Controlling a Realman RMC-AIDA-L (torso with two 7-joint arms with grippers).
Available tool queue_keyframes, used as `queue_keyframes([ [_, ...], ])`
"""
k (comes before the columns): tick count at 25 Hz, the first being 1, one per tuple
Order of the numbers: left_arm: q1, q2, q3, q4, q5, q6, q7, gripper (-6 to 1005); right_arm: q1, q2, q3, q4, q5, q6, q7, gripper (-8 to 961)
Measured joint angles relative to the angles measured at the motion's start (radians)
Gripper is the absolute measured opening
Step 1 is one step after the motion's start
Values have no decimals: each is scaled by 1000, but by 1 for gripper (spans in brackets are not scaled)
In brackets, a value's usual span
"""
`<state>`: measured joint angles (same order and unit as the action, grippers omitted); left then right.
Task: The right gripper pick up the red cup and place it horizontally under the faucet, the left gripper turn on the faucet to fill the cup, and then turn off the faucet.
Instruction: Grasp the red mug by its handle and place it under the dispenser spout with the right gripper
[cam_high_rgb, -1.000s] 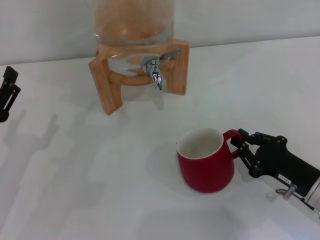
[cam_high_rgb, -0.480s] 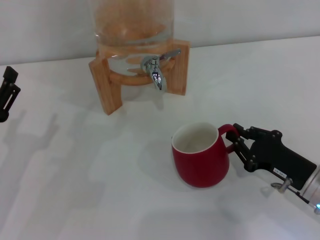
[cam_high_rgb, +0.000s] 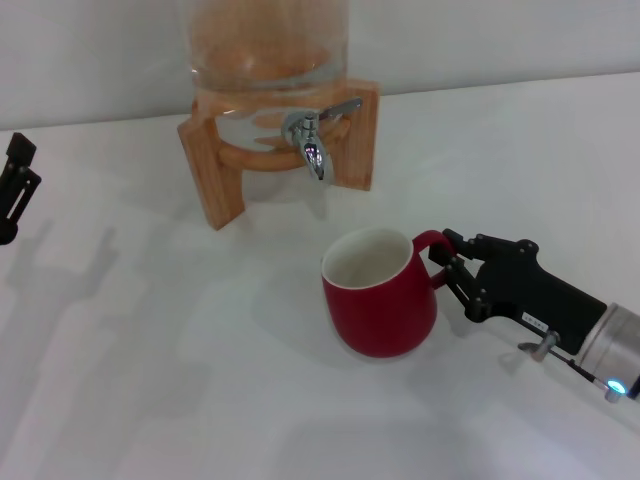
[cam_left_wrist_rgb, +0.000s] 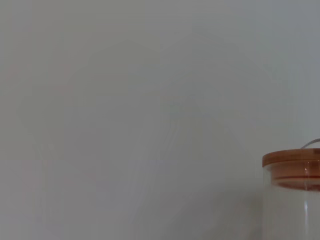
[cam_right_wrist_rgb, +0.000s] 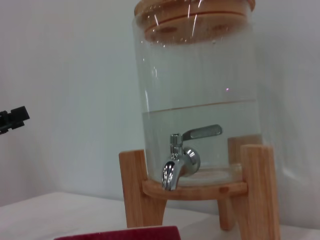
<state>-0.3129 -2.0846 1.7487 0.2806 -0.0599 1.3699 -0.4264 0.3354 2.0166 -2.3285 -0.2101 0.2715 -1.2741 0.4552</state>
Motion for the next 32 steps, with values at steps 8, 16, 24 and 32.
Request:
queue_keyframes([
  [8, 0, 0, 5, 0, 0, 0, 0, 860, 54, 0, 0, -10, 0, 59, 18, 148],
  [16, 0, 0, 11, 0, 0, 0, 0, 860, 88, -1, 0, -11, 0, 92, 38, 148],
  [24, 0, 0, 11, 0, 0, 0, 0, 860, 113, -1, 1, -11, 0, 113, 47, 148],
  [32, 0, 0, 11, 0, 0, 0, 0, 860, 155, 0, 4, -12, 0, 175, 50, 148],
])
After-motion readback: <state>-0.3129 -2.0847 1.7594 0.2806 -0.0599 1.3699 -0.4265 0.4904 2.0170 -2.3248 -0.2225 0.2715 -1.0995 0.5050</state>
